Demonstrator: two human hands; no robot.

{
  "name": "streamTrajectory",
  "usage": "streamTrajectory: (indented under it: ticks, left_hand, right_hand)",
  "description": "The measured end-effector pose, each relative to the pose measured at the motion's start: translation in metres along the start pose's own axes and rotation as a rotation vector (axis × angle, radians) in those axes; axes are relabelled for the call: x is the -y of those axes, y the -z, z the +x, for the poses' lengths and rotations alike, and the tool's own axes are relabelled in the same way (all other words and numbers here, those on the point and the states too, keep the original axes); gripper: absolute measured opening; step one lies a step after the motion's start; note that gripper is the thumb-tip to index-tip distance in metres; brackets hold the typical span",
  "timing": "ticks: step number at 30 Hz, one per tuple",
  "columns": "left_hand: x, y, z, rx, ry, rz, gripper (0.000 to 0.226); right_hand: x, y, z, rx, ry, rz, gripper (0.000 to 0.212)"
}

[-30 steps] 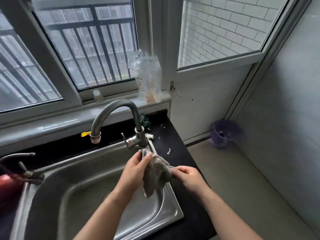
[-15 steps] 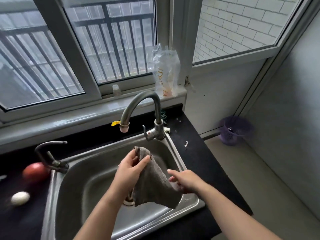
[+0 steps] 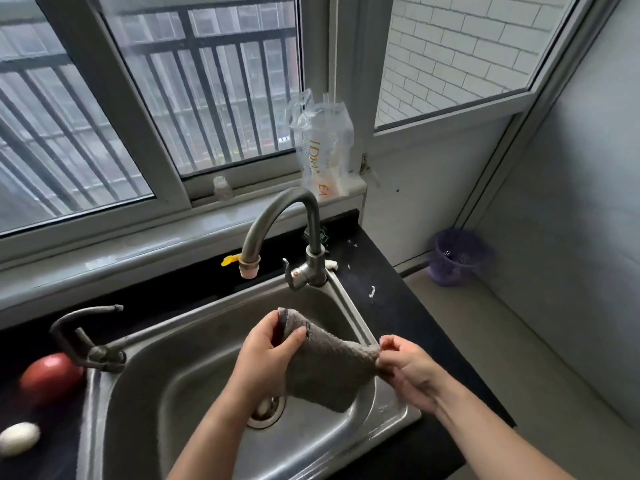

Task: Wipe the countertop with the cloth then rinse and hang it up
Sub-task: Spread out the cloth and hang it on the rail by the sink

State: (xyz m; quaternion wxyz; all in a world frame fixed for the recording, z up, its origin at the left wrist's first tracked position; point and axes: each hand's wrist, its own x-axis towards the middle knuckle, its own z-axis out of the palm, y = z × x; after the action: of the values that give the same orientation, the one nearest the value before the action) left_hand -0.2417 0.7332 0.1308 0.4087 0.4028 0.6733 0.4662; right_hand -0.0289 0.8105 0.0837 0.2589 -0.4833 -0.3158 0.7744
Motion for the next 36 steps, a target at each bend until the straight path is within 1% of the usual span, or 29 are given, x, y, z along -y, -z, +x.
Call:
streamTrajectory:
  ticks: [2,3,4,5,6,7,8,9,10,12,13,15,16,18,20,21,23,26,28,30,32,34,36]
  left_hand:
    - [0.0,-0.01,0.005,-0.007,0.009,0.061,0.004]
    - [0.0,-0.015,0.007,0.003,0.011,0.092,0.004]
    - [0.0,-0.02,0.009,0.012,0.011,0.126,0.005]
    - [0.0,-0.025,0.011,0.017,0.012,0.161,0.005]
    - [-0.001,-0.03,0.013,0.02,0.007,0.193,0.005]
    - [-0.002,-0.036,0.015,0.017,0.001,0.221,0.007]
    - [-0.005,-0.043,0.017,-0.001,-0.001,0.243,0.01]
    - [-0.009,-0.051,0.019,-0.043,0.0,0.259,0.013]
    - [-0.013,-0.06,0.023,-0.105,0.007,0.266,0.013]
    - [-0.023,-0.078,0.03,-0.262,0.034,0.258,0.01]
    - [-0.028,-0.087,0.033,-0.334,0.048,0.233,0.019]
    - [-0.038,-0.107,0.038,-0.39,0.045,0.182,0.042]
    - [-0.041,-0.115,0.039,-0.364,0.029,0.165,0.046]
    - [-0.046,-0.125,0.041,-0.262,-0.014,0.151,0.042]
    - [-0.05,-0.139,0.041,-0.214,-0.067,0.196,0.039]
    - [-0.052,-0.146,0.04,-0.223,-0.091,0.229,0.04]
    - [-0.054,-0.158,0.038,-0.272,-0.14,0.315,0.037]
    - [-0.052,-0.174,0.04,-0.328,-0.196,0.508,0.019]
    - [-0.05,-0.182,0.041,-0.336,-0.187,0.566,0.009]
    - [-0.048,-0.188,0.043,-0.357,-0.189,0.551,0.007]
    - [-0.052,-0.19,0.043,-0.422,-0.181,0.5,0.005]
    - [-0.058,-0.186,0.039,-0.488,-0.187,0.441,0.011]
    - [-0.06,-0.181,0.029,-0.486,-0.187,0.358,0.015]
  right_hand:
    - [0.009,0.017,-0.004,-0.007,-0.015,0.026,0.029]
    - [0.015,0.022,-0.005,-0.002,-0.018,-0.002,0.029]
    - [0.019,0.027,-0.006,-0.003,-0.005,-0.066,0.028]
    - [0.023,0.031,-0.006,-0.023,0.04,-0.186,0.027]
    - [0.027,0.035,-0.005,-0.081,0.128,-0.354,0.025]
    - [0.032,0.038,-0.004,-0.174,0.258,-0.529,0.026]
    - [0.038,0.041,-0.004,-0.283,0.404,-0.653,0.028]
    - [0.045,0.044,-0.005,-0.369,0.541,-0.706,0.03]
    - [0.052,0.046,-0.006,-0.416,0.662,-0.721,0.029]
    - [0.067,0.054,-0.007,-0.427,0.83,-0.76,0.024]
    - [0.075,0.059,-0.007,-0.405,0.87,-0.803,0.025]
    - [0.091,0.08,-0.007,-0.338,0.894,-0.902,0.028]
    - [0.098,0.089,-0.006,-0.312,0.894,-0.952,0.028]
    - [0.111,0.103,-0.003,-0.286,0.91,-1.016,0.019]
    - [0.123,0.119,0.001,-0.279,0.957,-1.011,0.006]
    - [0.128,0.126,0.004,-0.272,0.978,-0.985,0.004]
    - [0.134,0.139,0.008,-0.224,1.011,-0.92,0.006]
    - [0.137,0.157,0.015,-0.118,0.965,-0.817,0.005]
    - [0.139,0.165,0.024,-0.06,0.92,-0.806,0.007]
    - [0.145,0.166,0.033,0.001,0.869,-0.816,0.01]
    - [0.151,0.162,0.04,0.053,0.837,-0.804,0.014]
    - [0.158,0.159,0.042,0.099,0.815,-0.748,0.014]
    - [0.159,0.163,0.041,0.155,0.787,-0.68,0.011]
